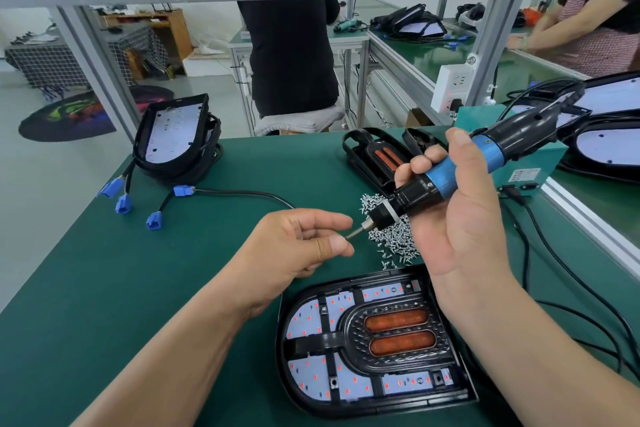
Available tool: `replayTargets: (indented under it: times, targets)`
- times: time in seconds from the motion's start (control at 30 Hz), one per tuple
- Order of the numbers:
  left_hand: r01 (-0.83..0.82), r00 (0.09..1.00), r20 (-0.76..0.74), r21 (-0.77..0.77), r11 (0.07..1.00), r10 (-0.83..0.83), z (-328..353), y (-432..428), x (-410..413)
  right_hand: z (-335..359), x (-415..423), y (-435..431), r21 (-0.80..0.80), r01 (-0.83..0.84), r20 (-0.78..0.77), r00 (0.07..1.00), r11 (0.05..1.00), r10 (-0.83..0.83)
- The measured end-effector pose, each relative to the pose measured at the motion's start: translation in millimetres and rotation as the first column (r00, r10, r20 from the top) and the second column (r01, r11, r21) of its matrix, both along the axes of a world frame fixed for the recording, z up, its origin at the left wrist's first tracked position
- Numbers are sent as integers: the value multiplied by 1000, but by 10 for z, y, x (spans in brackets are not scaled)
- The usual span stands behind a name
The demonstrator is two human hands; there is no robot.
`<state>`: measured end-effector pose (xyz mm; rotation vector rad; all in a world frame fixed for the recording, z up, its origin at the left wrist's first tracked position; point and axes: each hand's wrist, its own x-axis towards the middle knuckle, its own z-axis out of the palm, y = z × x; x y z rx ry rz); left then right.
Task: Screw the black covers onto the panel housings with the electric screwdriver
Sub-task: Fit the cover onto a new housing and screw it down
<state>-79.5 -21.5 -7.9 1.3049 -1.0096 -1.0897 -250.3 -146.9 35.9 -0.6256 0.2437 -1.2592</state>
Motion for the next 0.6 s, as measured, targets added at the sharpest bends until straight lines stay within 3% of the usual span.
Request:
replayTargets:
  times: [0.3,0.4,0.5,0.6]
  targets:
    - [3,1000,28,90,996,-6,30,29,77,3,-62,-90,113,21,65,997,993,-28]
    - [57,980,178,154,986,-84,68,63,108,34,-145,-117,112,27,85,996,993,-36]
    - [174,894,369,232,957,-252,102,100,103,80,-227,-119,94,44,99,994,995,-53]
    - [206,819,484,255,945,-309,135,113,82,145,-332,-109,43,63,99,993,997,-68]
